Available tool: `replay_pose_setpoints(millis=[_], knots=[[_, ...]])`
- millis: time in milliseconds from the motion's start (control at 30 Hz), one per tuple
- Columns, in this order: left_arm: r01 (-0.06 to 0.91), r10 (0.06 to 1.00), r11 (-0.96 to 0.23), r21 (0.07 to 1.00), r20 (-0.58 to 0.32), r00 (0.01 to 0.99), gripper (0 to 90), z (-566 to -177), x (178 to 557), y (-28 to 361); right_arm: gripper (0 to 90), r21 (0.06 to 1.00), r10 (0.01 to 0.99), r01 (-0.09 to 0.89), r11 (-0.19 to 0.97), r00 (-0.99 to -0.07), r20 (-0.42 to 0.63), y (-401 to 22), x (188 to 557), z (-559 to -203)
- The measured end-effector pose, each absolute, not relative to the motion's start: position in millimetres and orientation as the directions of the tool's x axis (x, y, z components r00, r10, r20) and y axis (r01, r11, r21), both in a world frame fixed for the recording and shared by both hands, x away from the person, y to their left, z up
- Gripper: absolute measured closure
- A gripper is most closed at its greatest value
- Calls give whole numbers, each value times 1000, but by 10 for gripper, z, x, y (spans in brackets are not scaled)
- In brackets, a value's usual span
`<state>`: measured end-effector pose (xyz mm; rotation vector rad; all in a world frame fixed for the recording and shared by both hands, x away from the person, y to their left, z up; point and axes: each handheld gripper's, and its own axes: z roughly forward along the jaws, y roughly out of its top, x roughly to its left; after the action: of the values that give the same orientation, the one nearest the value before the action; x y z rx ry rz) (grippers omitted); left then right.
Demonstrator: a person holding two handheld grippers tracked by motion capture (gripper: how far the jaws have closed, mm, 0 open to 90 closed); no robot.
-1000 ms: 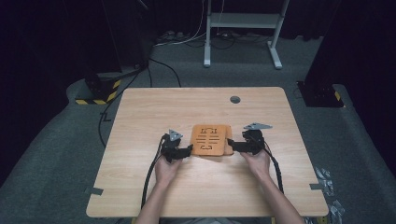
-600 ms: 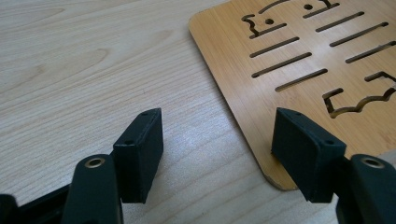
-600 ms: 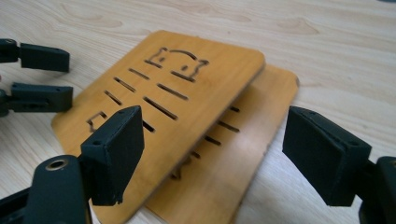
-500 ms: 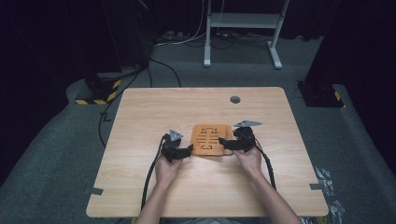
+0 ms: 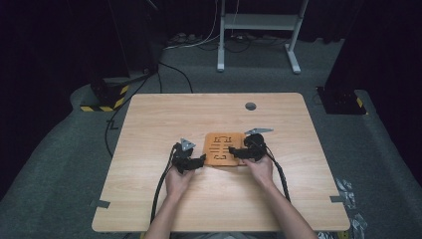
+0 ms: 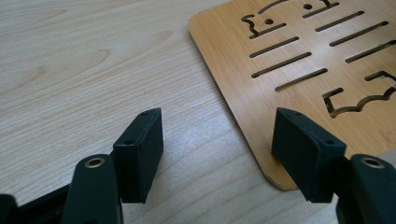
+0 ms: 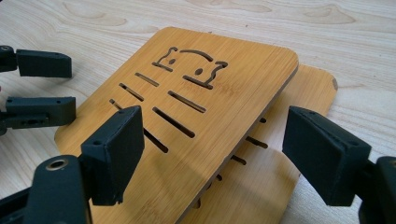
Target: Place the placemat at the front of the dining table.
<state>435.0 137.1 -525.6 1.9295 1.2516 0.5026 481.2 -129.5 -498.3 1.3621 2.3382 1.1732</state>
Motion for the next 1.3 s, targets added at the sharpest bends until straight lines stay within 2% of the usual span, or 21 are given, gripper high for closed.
replay_pose_setpoints(millis=[867, 1300], knots=[[589, 895, -226, 776, -74, 440, 340, -5255, 4347, 1367, 214, 699, 787, 665, 263, -567, 243, -1262, 4881, -5105], [599, 890, -212, 772, -100, 445, 366, -5257, 4351, 1379, 223, 706, 763, 660, 257, -587, 271, -1211, 4866, -5123]])
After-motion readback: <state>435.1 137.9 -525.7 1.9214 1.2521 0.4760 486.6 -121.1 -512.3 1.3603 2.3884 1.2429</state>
